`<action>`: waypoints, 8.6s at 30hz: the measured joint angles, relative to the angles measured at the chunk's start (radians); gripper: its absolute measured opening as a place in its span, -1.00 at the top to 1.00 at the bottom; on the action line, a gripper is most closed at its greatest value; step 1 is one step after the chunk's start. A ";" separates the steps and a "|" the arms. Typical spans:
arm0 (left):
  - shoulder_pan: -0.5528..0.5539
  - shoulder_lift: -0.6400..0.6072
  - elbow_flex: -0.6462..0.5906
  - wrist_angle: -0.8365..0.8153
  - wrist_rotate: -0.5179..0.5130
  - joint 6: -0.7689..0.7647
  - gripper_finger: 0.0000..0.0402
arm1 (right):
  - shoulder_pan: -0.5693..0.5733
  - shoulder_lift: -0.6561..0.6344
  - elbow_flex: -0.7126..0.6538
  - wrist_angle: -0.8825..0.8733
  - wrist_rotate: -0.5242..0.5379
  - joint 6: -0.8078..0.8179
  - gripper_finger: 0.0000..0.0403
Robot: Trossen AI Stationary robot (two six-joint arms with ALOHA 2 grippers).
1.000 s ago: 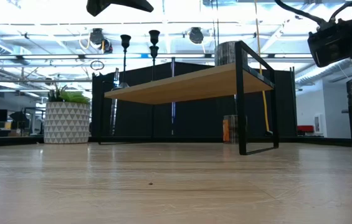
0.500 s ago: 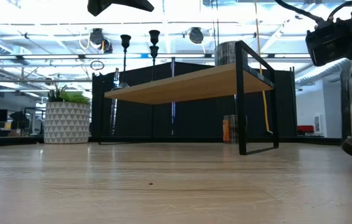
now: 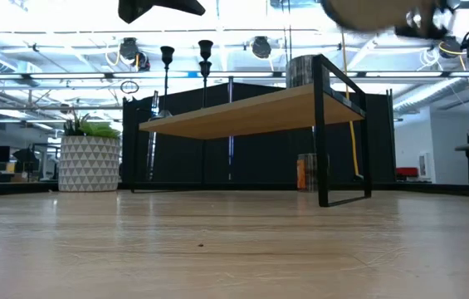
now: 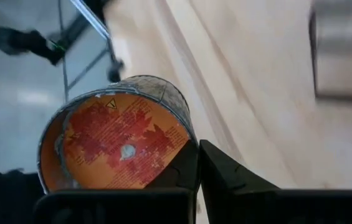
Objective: Pick & Place candle stick holders
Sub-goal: Put the bottom orange scented candle on the shelf, then put the orange scented candle on the shelf
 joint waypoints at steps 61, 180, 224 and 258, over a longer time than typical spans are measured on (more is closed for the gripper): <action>-0.024 0.001 0.000 -0.027 -0.117 0.006 0.08 | -0.517 0.529 0.843 -0.800 0.110 -0.774 1.00; 0.064 -0.656 -0.547 0.313 -0.132 0.261 0.08 | -1.412 0.658 0.367 -0.230 -0.156 -0.917 0.11; 0.064 -0.656 -0.546 0.285 -0.132 0.285 0.08 | -1.372 0.187 0.364 -0.288 0.009 -0.830 1.00; 0.064 -0.656 -0.546 0.286 -0.132 0.279 0.08 | -0.905 0.421 0.875 -0.441 -0.178 -0.893 1.00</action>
